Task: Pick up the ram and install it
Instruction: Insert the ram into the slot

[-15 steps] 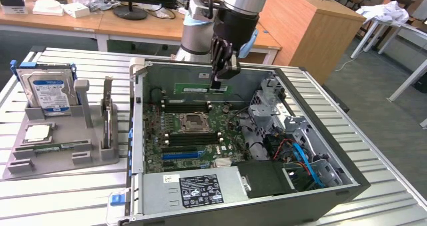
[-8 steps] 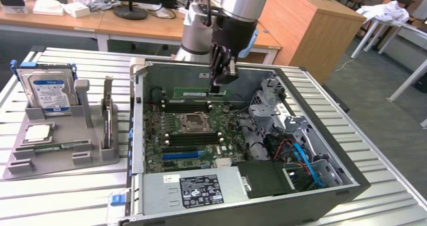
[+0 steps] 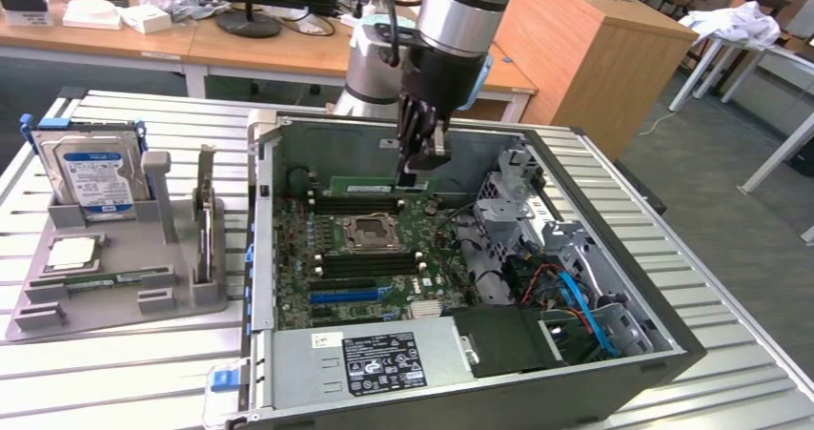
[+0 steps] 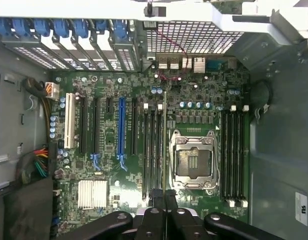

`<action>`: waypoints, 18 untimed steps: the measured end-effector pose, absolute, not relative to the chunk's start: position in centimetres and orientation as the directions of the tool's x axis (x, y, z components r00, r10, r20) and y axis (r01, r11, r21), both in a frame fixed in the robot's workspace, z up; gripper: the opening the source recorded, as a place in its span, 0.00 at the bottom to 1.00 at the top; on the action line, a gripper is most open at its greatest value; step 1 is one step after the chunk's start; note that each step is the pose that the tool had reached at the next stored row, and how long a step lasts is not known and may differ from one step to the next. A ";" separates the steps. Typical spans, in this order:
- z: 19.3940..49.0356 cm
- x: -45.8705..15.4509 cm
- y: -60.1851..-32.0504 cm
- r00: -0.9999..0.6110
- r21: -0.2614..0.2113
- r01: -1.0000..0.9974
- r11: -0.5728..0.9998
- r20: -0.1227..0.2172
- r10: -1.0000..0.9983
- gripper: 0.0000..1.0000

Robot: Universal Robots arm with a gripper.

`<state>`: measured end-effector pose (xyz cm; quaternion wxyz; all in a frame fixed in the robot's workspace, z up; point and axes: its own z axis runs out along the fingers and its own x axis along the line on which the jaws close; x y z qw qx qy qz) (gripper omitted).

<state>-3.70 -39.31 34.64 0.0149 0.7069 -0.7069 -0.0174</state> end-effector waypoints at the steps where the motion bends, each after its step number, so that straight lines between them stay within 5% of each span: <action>1: 34.5 -3.7 -39.4 0.000 0.046 -0.999 0.000 -0.004 -1.000 0.12; 18: 31.4 -3.6 -40.5 0.001 0.046 -0.999 -0.001 -0.004 -1.000 0.12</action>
